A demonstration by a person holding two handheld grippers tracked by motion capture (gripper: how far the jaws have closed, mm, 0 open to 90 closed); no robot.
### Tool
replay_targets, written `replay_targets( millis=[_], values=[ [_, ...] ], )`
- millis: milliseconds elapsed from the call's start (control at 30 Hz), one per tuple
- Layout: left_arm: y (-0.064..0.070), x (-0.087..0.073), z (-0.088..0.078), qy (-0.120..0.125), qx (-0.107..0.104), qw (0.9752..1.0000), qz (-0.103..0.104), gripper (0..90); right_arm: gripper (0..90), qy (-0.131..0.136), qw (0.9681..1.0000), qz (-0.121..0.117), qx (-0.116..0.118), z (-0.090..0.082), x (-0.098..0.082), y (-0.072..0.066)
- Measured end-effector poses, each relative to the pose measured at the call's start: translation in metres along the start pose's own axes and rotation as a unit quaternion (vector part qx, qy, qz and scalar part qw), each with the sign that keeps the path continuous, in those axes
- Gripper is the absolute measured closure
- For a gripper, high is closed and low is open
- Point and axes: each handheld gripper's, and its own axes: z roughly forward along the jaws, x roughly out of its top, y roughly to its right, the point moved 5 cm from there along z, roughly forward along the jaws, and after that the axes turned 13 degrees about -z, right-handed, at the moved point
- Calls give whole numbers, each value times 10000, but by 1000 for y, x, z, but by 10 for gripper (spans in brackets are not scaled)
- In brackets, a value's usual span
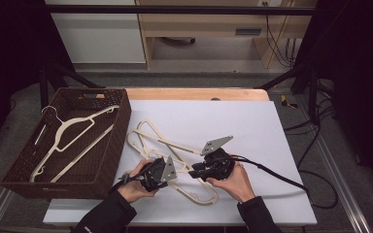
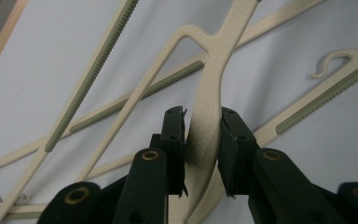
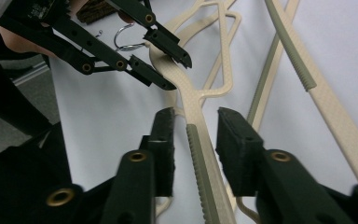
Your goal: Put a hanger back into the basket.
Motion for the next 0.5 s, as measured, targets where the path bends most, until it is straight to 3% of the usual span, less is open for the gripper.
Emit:
replay_targets(
  millis=[200,267,400,500],
  values=[
    [-2,6,-1,-68,-14,9999,157,748,505,-111,9986,-353,-367,4,-3,2],
    [-3,8,-1,-114,-41,9998,182,749,499,-125,9983,-412,-397,5,-4,2],
    [-4,13,0,-213,-141,9994,251,752,519,-330,9969,-559,-445,10,-7,4],
    [-2,17,0,-286,-211,9988,333,754,621,-504,9955,-679,-430,13,-11,4]
  ],
)
